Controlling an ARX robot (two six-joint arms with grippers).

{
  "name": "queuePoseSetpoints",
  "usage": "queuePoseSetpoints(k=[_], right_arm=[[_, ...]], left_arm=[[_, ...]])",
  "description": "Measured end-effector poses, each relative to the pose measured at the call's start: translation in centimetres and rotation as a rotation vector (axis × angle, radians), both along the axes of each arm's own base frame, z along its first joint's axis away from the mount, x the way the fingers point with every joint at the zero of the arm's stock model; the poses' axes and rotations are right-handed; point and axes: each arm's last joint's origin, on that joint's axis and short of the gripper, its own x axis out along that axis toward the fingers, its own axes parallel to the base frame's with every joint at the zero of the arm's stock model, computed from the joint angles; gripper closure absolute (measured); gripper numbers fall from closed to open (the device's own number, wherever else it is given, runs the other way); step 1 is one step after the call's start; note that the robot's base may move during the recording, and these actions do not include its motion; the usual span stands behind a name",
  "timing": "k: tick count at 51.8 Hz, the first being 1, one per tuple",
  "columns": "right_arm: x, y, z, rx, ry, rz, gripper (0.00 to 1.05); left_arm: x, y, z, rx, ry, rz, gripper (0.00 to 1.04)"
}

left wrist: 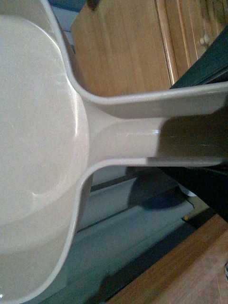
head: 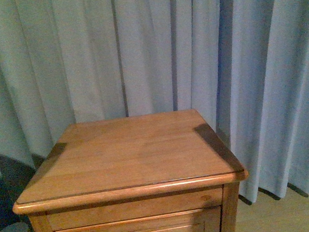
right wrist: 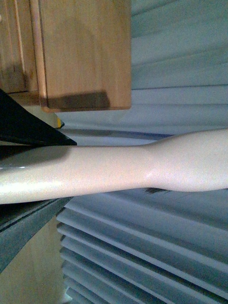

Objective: Clean up trash

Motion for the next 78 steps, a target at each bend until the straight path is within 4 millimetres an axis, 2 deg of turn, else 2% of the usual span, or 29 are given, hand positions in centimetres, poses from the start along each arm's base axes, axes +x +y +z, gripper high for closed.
queuePoseSetpoints(k=[14, 19, 37, 78], right_arm=[[-3.6, 0.8, -1.5, -0.007, 0.005, -0.022, 0.83], [-3.7, 0.9, -2.2, -0.018, 0.020, -0.013, 0.83], [-3.1, -0.2, -2.5, 0.011, 0.029, -0.046, 0.83], [-3.0, -0.2, -3.0, 0.069, 0.060, -0.007, 0.83]], left_arm=[[0.0, 0.0, 0.0, 0.000, 0.000, 0.000, 0.79], [0.0, 0.0, 0.0, 0.000, 0.000, 0.000, 0.79], [0.0, 0.0, 0.0, 0.000, 0.000, 0.000, 0.79], [0.0, 0.0, 0.0, 0.000, 0.000, 0.000, 0.79]])
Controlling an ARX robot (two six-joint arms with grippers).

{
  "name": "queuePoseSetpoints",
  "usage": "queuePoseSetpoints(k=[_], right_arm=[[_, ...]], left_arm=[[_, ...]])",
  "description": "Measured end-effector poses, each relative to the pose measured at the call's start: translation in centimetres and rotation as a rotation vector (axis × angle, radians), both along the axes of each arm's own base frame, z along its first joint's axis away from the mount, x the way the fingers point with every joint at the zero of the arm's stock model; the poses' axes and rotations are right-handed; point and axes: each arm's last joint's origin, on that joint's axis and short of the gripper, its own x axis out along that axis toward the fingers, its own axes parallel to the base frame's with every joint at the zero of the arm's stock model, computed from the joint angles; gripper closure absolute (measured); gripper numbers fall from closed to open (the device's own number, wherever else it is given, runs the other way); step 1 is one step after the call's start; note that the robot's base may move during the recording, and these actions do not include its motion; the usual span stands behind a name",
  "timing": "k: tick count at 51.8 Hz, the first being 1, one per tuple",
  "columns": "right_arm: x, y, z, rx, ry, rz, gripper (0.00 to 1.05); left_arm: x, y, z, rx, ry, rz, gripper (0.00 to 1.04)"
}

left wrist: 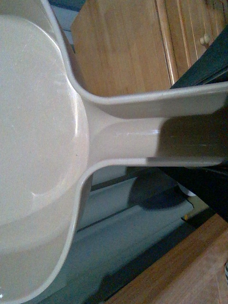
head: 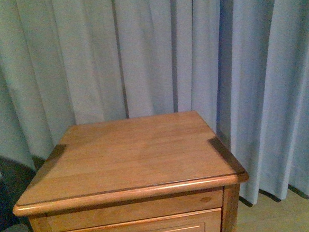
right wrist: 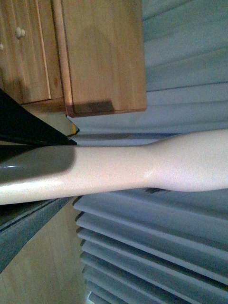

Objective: Clean up trash

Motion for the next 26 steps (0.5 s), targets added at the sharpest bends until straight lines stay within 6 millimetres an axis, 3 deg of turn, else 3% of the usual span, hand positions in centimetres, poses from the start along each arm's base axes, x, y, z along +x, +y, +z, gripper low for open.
queuePoseSetpoints(k=[26], right_arm=[[-0.03, -0.07, 0.03, 0.008, -0.004, -0.010, 0.83]], left_arm=[[0.05, -0.13, -0.03, 0.000, 0.002, -0.018, 0.79]])
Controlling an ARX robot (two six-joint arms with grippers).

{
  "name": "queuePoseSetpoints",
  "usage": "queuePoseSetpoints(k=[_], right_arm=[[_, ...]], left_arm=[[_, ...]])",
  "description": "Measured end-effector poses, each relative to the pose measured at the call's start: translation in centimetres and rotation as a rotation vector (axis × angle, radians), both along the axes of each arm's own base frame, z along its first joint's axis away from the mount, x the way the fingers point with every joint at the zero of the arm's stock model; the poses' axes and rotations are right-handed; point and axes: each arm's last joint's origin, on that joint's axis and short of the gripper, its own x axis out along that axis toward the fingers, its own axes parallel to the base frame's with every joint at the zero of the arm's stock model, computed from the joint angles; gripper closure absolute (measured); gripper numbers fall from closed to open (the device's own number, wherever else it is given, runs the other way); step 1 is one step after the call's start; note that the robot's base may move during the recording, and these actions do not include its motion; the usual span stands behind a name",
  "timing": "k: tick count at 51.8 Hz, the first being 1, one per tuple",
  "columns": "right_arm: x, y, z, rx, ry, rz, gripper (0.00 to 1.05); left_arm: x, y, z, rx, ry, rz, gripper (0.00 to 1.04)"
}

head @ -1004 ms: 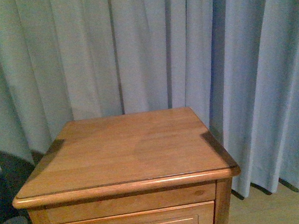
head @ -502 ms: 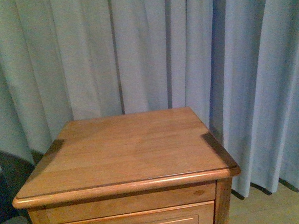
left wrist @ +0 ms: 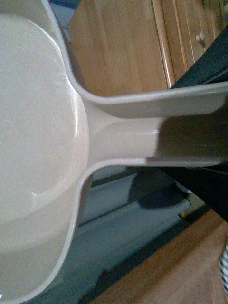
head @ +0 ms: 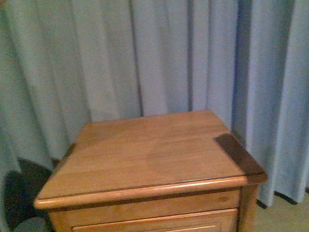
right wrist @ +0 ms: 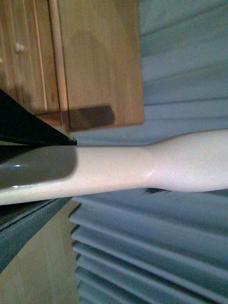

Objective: Clean up trash

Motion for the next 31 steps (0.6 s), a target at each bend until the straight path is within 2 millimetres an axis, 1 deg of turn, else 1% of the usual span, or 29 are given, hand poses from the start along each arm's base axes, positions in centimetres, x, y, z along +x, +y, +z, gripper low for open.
queuePoseSetpoints(k=[13, 31], right_arm=[[0.05, 0.09, -0.04, 0.000, 0.004, 0.013, 0.83], [0.05, 0.08, -0.04, -0.001, 0.004, 0.011, 0.83]], left_arm=[[-0.01, 0.11, -0.15, 0.000, 0.006, 0.026, 0.79], [0.01, 0.08, -0.17, -0.001, 0.007, 0.018, 0.79]])
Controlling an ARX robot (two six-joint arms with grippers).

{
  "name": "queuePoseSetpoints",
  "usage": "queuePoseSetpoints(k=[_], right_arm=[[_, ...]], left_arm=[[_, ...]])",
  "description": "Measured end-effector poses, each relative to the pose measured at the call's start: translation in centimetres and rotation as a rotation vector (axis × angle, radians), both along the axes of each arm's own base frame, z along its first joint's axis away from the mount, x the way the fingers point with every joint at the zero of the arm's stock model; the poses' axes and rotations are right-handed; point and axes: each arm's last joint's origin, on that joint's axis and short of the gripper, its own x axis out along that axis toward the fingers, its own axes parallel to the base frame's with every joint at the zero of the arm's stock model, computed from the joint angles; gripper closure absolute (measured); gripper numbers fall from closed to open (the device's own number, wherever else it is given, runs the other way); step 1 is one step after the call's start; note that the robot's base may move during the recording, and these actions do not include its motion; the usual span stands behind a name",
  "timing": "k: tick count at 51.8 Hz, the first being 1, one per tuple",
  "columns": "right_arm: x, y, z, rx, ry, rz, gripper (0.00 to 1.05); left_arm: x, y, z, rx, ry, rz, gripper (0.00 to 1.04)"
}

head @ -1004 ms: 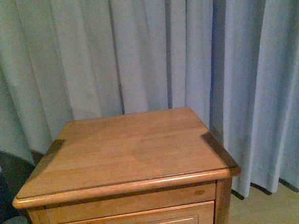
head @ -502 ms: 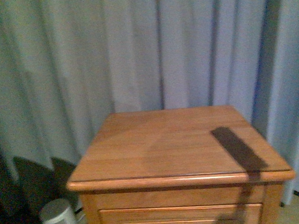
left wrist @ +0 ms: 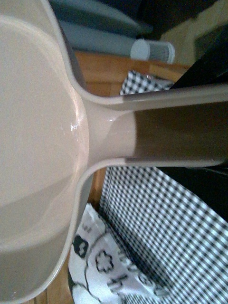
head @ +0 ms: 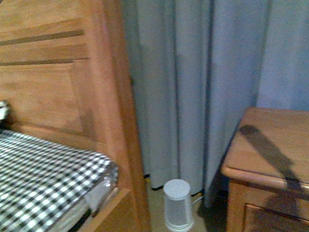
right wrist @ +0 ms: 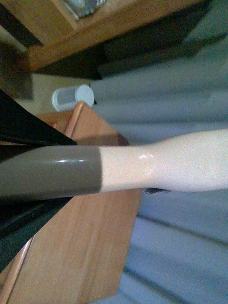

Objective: Clean up trash

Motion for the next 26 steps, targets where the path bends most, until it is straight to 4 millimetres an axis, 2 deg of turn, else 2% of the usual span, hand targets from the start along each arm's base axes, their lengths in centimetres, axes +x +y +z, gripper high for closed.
queuePoseSetpoints(k=[26], right_arm=[[0.00, -0.02, -0.01, 0.000, 0.001, -0.002, 0.83]], left_arm=[[0.01, 0.00, -0.03, 0.000, 0.002, 0.000, 0.79]])
